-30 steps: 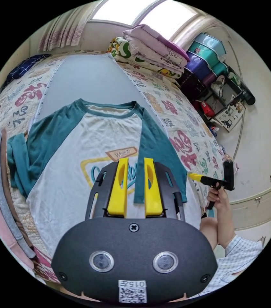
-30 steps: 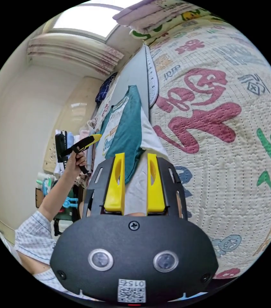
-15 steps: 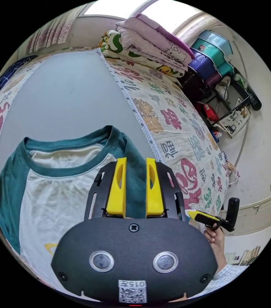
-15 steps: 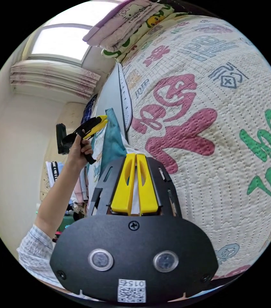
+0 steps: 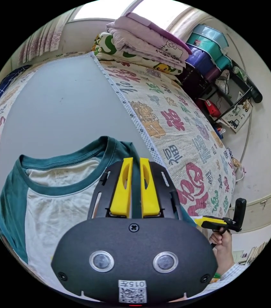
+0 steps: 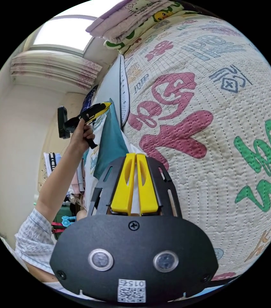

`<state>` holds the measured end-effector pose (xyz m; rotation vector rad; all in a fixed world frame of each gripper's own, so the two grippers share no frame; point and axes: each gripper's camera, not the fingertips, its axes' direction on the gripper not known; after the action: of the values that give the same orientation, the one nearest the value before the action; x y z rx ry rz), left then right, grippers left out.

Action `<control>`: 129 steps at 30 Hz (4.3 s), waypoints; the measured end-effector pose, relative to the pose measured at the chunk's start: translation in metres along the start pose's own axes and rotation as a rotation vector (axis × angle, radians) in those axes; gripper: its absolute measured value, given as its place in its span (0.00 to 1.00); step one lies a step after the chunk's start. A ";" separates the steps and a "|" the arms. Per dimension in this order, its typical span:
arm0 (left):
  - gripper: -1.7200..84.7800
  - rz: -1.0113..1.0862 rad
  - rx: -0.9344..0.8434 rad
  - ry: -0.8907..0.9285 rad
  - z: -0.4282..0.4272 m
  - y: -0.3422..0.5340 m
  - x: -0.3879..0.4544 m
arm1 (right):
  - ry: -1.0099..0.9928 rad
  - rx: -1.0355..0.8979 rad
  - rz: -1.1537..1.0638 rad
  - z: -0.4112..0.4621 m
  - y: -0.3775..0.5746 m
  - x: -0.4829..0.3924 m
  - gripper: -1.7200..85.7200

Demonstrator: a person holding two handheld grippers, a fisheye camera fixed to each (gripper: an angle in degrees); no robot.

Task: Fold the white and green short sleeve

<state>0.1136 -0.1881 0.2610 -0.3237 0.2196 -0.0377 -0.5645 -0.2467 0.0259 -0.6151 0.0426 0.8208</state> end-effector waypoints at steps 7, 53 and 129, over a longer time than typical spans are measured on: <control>0.08 0.237 0.110 -0.091 -0.133 0.132 -0.002 | 0.161 0.107 -0.002 0.010 0.048 -0.007 0.02; 0.02 -0.060 0.156 -0.664 -0.238 0.376 -0.164 | 0.668 -0.415 -0.854 0.787 0.079 -0.458 0.08; 0.11 -0.147 -0.009 0.054 -0.193 0.360 -0.306 | 0.445 -0.368 -0.872 0.438 0.142 -0.194 0.02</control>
<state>-0.2266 0.1150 0.0316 -0.3478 0.2492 -0.1904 -0.8831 -0.0724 0.3689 -1.0487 0.0236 -0.1715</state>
